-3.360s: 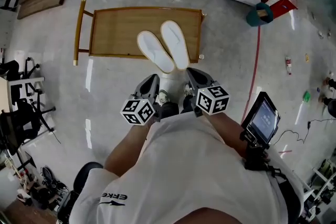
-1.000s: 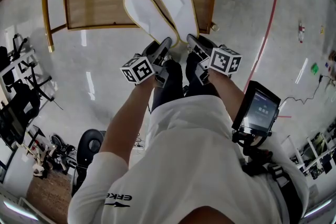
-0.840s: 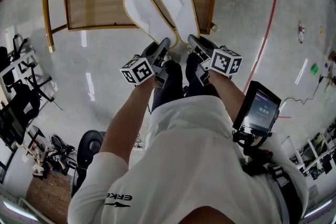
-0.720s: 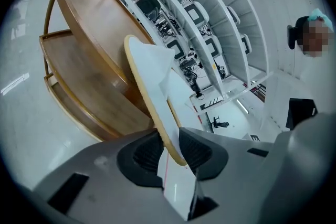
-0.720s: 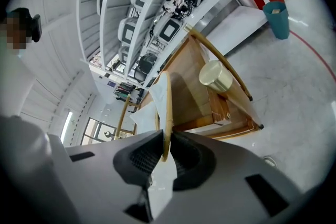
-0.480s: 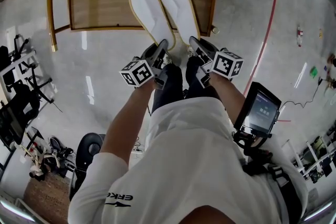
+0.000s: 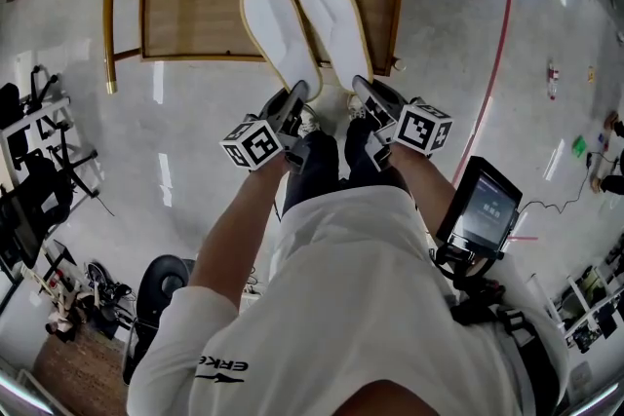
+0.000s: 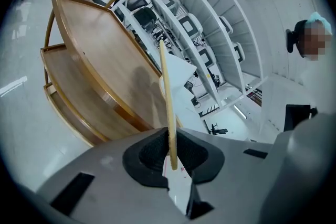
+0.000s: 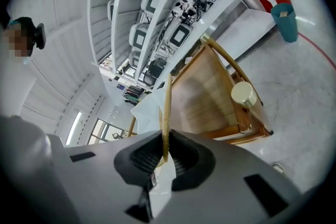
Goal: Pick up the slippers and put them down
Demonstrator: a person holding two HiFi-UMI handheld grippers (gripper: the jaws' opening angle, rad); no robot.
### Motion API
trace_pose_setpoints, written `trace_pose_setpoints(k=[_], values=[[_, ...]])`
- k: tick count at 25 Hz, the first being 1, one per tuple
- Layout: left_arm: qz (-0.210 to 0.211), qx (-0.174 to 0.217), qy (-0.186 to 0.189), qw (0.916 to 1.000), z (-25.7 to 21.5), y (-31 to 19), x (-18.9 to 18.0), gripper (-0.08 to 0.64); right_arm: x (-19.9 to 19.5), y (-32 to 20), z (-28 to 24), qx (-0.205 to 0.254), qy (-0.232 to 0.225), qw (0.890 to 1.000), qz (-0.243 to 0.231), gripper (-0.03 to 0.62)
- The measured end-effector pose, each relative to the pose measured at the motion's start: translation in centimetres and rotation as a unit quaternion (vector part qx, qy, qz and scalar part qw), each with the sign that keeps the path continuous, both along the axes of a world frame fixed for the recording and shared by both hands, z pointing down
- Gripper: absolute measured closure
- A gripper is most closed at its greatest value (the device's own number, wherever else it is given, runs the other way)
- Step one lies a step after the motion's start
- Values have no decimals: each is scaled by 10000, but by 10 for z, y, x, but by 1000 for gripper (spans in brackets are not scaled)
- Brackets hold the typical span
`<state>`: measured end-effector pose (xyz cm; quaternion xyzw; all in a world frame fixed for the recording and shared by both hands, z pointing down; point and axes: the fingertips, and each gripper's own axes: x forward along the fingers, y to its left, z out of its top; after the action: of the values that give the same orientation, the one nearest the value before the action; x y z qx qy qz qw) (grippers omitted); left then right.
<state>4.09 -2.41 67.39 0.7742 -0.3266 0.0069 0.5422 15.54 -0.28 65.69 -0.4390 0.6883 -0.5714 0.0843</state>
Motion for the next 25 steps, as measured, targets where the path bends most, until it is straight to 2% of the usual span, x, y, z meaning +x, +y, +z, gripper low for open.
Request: trace_pose_setpoints(k=[17,25], values=[[-392,739,364,9958,-97,12,-36,526,-33,2,-106,1139,-111,9933,-138,560],[-622,1328,542,9877,-161,18,-43,526,-42,7,-175,1820,-350,9825,-191,560]])
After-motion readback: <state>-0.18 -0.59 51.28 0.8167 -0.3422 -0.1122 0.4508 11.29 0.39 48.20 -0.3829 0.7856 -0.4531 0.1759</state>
